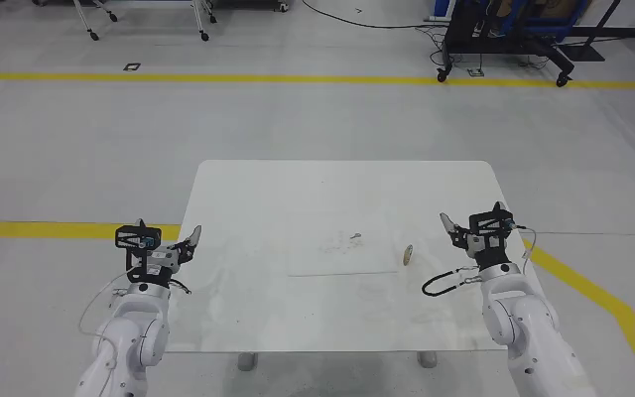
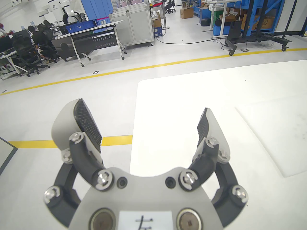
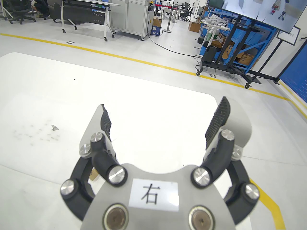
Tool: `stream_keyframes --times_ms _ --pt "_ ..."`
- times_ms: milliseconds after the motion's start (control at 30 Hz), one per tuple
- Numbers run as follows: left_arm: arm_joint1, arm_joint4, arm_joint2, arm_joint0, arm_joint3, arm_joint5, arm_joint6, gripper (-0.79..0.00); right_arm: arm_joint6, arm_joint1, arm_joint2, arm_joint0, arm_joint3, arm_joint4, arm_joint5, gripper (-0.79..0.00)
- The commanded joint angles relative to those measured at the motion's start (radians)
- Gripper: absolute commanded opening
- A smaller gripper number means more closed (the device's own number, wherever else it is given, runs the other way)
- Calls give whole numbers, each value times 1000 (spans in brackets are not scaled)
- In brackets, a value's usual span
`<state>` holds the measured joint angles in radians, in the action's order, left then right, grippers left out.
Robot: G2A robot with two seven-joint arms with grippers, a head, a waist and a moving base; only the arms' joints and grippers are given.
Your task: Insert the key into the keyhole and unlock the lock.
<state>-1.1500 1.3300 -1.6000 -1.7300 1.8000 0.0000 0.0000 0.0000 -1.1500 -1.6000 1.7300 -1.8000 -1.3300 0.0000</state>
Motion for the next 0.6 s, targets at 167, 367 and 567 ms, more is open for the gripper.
stream_keyframes --times_ms 167,367,567 --pt "0 0 0 0 0 0 0 0 0 0 0 0 0 0 0 0" --pt "0 0 0 0 0 0 0 0 60 -2 78 -108 97 4 -140 0" --pt "0 0 0 0 0 0 0 0 108 -12 181 -237 246 37 -280 0"
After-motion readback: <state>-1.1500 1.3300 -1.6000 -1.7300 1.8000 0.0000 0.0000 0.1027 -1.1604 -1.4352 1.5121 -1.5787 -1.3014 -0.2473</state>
